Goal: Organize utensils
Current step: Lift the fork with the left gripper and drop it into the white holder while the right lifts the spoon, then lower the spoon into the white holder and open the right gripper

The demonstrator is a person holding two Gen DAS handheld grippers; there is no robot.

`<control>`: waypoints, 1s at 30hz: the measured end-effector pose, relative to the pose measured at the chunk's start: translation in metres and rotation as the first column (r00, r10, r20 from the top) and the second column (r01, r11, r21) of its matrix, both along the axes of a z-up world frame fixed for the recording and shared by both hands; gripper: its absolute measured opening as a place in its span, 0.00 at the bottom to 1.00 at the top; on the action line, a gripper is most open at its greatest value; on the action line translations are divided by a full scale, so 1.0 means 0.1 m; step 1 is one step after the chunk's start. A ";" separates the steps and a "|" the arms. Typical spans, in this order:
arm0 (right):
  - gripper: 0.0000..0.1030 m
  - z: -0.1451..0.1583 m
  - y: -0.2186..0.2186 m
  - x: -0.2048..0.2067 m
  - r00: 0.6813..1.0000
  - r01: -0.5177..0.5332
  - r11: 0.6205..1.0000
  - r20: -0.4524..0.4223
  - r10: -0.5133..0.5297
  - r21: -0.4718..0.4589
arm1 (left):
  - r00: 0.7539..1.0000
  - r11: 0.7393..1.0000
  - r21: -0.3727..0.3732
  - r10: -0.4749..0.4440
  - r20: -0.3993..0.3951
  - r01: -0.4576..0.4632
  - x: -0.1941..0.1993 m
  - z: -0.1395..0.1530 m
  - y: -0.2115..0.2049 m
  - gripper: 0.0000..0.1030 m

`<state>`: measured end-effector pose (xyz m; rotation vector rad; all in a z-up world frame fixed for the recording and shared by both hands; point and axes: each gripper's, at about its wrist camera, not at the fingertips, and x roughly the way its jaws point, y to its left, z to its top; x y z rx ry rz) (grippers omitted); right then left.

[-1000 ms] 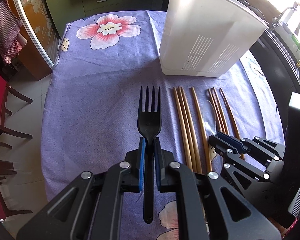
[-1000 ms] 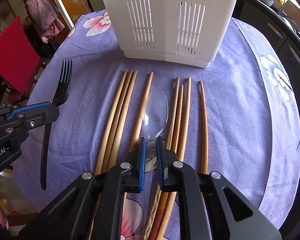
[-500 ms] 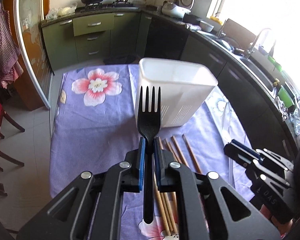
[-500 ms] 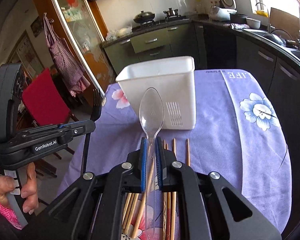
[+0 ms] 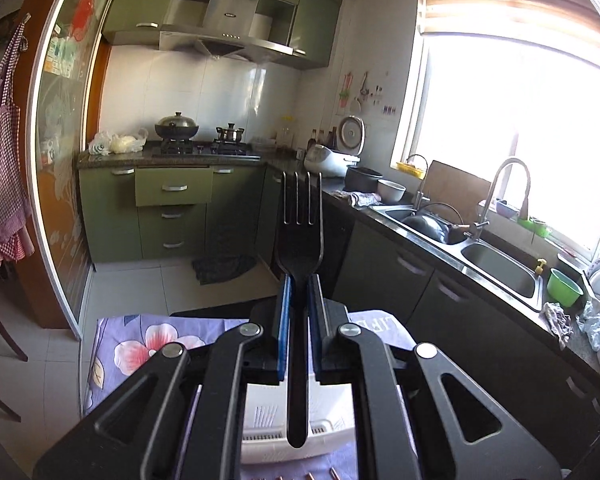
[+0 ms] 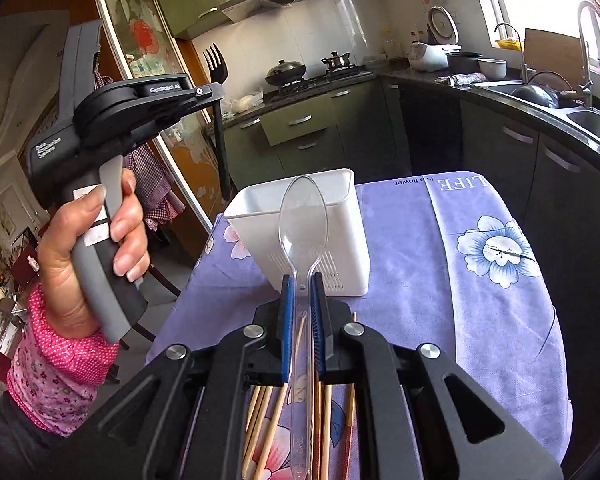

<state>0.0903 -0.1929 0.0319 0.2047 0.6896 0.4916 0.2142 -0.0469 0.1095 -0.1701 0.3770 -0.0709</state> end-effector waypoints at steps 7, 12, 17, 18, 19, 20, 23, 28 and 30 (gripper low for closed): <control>0.09 0.00 -0.05 0.04 1.000 0.004 1.000 0.012 -0.004 0.008 | 0.999 0.999 0.024 0.033 -0.013 -0.033 0.27 -0.37 0.00 0.09; 0.09 0.06 -0.04 0.12 0.999 0.014 1.000 0.032 -0.015 0.012 | 0.999 0.998 0.045 0.035 -0.034 -0.033 0.28 -0.62 -0.01 0.09; 0.09 0.16 0.05 0.24 0.995 0.026 1.000 0.094 -0.027 0.013 | 0.999 0.997 0.063 0.035 -0.022 -0.033 0.20 -0.77 -0.05 0.16; 0.09 0.19 0.07 0.27 0.994 0.027 1.000 0.108 -0.029 0.015 | 0.999 0.998 0.062 0.033 -0.021 -0.031 0.19 -0.79 -0.06 0.19; 0.09 0.21 0.09 0.29 0.992 0.033 0.999 0.123 -0.034 0.013 | 0.999 0.998 0.064 0.030 -0.024 -0.028 0.19 -0.81 -0.07 0.21; 0.09 0.24 0.12 0.32 0.990 0.038 0.999 0.139 -0.039 0.008 | 0.999 0.998 0.062 0.025 -0.029 -0.023 0.18 -0.82 -0.07 0.22; 0.09 0.35 0.18 0.40 0.979 0.046 0.999 0.196 -0.049 0.019 | 0.999 0.999 0.049 0.022 -0.027 -0.021 0.11 -0.81 -0.03 0.22; 0.09 0.60 0.30 0.63 0.949 0.079 0.996 0.303 -0.088 0.045 | 0.998 0.998 0.019 0.065 0.016 -0.065 -0.16 -0.67 0.16 0.32; 0.09 0.68 0.35 0.76 0.936 0.086 0.993 0.337 -0.107 0.075 | 0.997 0.997 0.019 0.076 0.028 -0.076 -0.28 -0.62 0.22 0.35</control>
